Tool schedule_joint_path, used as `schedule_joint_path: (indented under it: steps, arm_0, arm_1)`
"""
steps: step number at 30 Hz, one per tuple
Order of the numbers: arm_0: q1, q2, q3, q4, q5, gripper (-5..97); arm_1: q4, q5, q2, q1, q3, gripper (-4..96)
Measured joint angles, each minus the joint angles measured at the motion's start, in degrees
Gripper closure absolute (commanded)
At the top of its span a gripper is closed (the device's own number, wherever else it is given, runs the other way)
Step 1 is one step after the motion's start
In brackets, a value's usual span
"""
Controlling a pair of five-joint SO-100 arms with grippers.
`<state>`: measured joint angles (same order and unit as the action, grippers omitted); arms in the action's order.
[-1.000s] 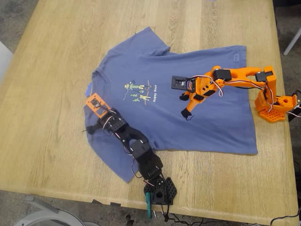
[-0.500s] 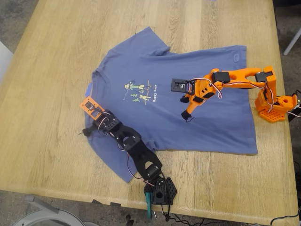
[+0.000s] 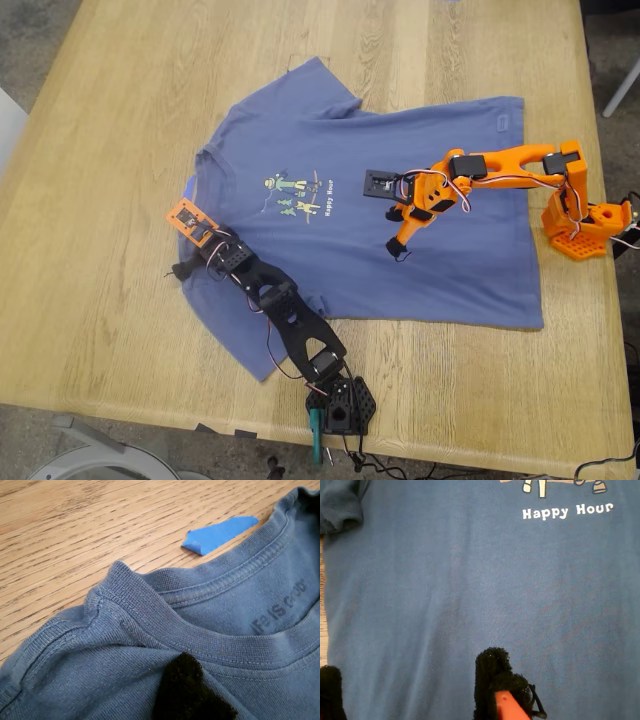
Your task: Fold a T-shirt
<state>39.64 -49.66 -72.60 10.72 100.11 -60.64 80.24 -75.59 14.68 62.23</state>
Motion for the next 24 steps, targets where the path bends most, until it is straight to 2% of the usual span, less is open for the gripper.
schedule_joint_path:
  steps: [10,18,24]
  arm_0:
    - [-2.46,0.18,0.26,3.96,2.37,42]
    - [-4.39,-0.44,-1.85,5.71,4.92,62]
    - [-6.77,-1.93,-4.66,5.71,6.59,67]
  arm_1:
    - [2.72,-1.14,0.00,0.00,2.90,54.3]
    - [6.68,-2.11,0.00,-0.97,4.66,53.8]
    - [8.96,-3.25,0.00,-1.23,7.12,54.5]
